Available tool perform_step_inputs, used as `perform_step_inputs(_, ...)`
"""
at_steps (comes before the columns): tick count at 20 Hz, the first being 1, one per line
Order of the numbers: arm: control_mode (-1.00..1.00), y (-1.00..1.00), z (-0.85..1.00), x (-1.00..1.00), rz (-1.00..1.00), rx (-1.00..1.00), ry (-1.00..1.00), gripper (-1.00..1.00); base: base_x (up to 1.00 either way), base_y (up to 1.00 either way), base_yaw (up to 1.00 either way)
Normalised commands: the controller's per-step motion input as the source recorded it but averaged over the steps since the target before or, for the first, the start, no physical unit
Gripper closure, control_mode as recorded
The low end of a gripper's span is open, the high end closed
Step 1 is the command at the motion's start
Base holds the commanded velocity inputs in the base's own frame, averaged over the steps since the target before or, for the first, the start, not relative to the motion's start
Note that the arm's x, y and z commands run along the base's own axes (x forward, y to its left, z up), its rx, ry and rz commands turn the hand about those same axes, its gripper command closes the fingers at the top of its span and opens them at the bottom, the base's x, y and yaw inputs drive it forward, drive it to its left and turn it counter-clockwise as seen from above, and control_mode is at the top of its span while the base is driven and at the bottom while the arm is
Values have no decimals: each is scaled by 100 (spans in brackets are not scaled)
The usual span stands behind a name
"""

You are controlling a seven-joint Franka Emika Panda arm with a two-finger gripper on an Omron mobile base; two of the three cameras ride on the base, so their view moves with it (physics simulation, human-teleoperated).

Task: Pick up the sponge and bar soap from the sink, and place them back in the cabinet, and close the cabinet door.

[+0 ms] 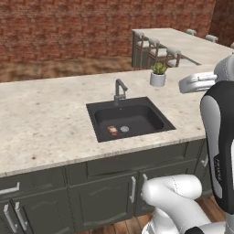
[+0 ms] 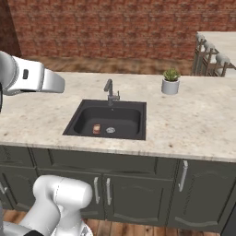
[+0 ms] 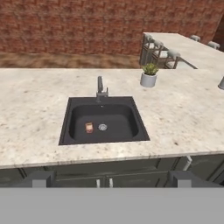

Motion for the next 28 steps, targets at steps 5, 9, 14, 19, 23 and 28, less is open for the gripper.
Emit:
perform_step_inputs(5, 100, 0, 0, 0, 0, 0, 0, -100, 31, 5, -1)
perform_step_inputs(9, 100, 0, 0, 0, 0, 0, 0, -100, 34, 16, 0)
perform_step_inputs(14, 100, 0, 0, 0, 0, 0, 0, -100, 33, 4, 1)
perform_step_inputs(19, 100, 0, 0, 0, 0, 0, 0, -100, 33, 0, 8)
perform_step_inputs(23, 100, 0, 0, 0, 0, 0, 0, -100, 37, 0, 13)
perform_step_inputs(28, 100, 0, 0, 0, 0, 0, 0, -100, 34, 0, 10)
